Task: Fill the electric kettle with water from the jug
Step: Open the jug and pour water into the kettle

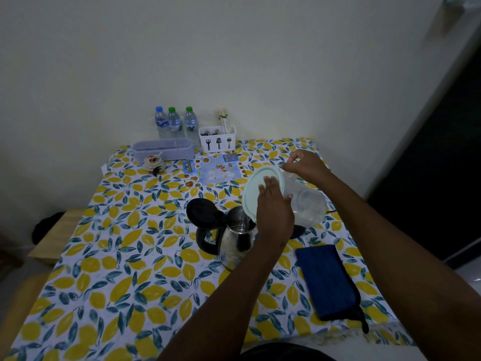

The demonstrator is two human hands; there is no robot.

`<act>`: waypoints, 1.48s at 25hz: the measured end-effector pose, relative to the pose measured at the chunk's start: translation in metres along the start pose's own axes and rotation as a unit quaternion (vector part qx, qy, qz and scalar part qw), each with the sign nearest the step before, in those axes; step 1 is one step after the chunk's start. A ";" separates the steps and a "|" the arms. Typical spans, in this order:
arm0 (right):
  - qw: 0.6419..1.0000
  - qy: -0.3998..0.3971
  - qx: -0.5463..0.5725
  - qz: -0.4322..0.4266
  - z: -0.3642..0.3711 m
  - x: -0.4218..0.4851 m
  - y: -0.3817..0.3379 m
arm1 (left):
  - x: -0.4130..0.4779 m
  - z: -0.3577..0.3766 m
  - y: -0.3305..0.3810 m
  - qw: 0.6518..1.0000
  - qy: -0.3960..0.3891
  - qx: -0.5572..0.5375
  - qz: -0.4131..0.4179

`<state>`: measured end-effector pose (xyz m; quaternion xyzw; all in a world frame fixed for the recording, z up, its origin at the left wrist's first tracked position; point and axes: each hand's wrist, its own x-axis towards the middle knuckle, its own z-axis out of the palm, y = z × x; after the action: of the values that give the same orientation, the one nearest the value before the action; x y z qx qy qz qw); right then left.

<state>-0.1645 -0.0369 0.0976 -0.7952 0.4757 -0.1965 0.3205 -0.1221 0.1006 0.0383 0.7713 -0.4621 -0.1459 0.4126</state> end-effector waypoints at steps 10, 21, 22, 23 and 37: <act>1.000 -0.003 -0.008 -0.017 0.001 -0.002 -0.002 | -0.004 -0.002 0.000 1.000 0.001 -0.012 -0.006; 1.000 -0.008 -0.016 -0.019 0.002 -0.003 -0.003 | -0.008 -0.001 -0.001 1.000 0.011 -0.019 -0.004; 1.000 -0.007 -0.011 -0.019 0.002 -0.003 -0.002 | -0.008 -0.001 -0.001 1.000 0.008 -0.014 -0.001; 1.000 -0.005 -0.005 -0.018 0.002 -0.002 0.001 | -0.007 -0.001 -0.002 1.000 0.005 -0.007 0.003; 0.960 0.066 0.253 0.102 0.003 -0.021 0.099 | 0.009 0.035 0.004 0.977 -0.114 0.132 0.127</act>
<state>-0.2356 -0.0511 0.0261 -0.6206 0.5094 -0.3285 0.4974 -0.1408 0.0744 0.0216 0.7326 -0.6151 -0.1166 0.2669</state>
